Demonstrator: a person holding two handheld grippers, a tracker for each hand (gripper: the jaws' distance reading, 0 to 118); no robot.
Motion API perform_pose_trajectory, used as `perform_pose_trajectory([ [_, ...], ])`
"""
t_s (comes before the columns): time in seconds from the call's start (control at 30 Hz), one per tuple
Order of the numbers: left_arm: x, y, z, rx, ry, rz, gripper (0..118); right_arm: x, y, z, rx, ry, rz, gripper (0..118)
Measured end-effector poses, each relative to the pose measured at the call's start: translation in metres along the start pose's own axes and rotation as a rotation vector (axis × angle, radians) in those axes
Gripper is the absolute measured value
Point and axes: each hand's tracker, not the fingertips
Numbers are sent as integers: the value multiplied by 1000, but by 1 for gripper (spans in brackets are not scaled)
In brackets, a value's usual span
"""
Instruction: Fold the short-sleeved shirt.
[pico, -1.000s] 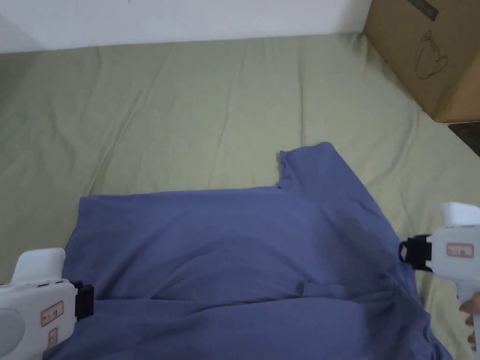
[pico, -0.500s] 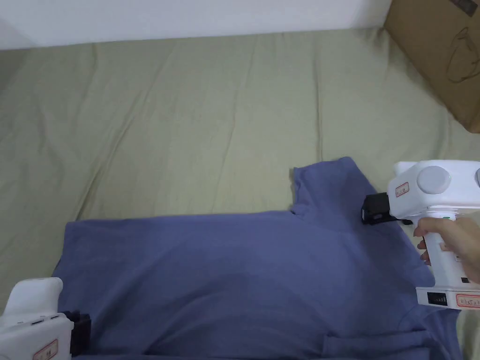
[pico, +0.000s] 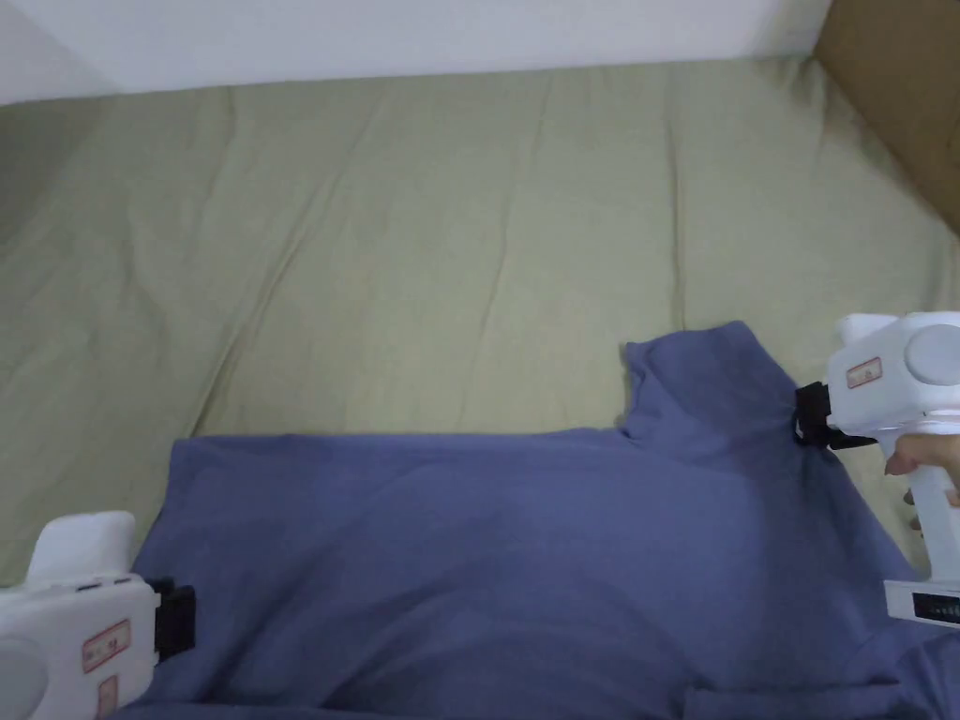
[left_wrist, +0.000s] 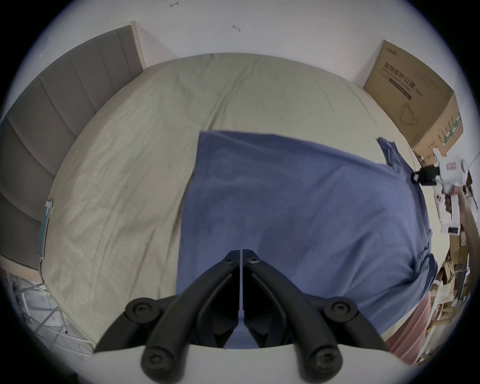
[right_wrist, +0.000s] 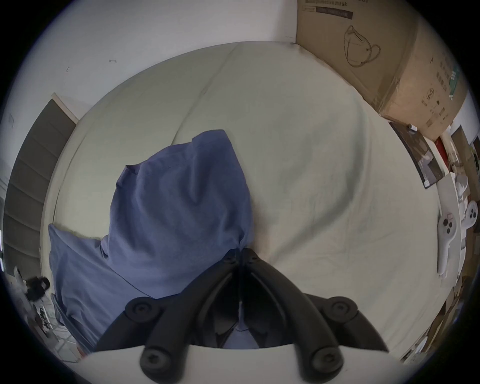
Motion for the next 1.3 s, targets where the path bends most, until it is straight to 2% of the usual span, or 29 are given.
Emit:
perform_pose_trajectory([
  [0.13,-9,49,-23,25,17,-1,101,-5,3,0,-20,1,40,0],
  [0.17,-11,63,-30,30,18,3,109,-5,3,1,-19,2,41,0],
  [0.27,-19,103,-59,24,22,28,108,-4,5,2,11,-16,43,0],
  [0.33,-21,120,-74,2,78,85,108,-2,5,3,9,-12,40,0],
  [0.4,-28,129,-93,-3,60,107,108,1,5,3,6,-9,34,0],
  [0.47,-29,129,-114,-87,46,131,108,1,5,4,5,-5,34,0],
  [0.5,-30,128,-123,-119,29,134,106,2,5,3,5,-5,35,0],
  [0.53,-30,123,-131,-132,7,130,96,1,5,3,5,-6,36,0],
  [0.57,-27,118,-129,-109,90,101,92,1,6,4,5,-5,38,0],
  [0.6,-24,118,-119,-81,56,123,89,0,6,5,3,-3,40,0],
  [0.67,-20,122,-104,-35,95,59,46,-2,5,9,7,-2,47,0],
  [0.73,-19,122,-92,-50,54,57,7,-3,5,14,12,15,44,0],
  [0.8,-21,119,-79,-42,-11,95,6,-6,1,25,36,23,44,0],
  [1.03,-23,89,4,63,12,-3,6,-5,-26,93,117,66,83,0],
  [1.3,-45,6,99,123,-14,-15,6,11,-138,176,138,117,97,0],
])
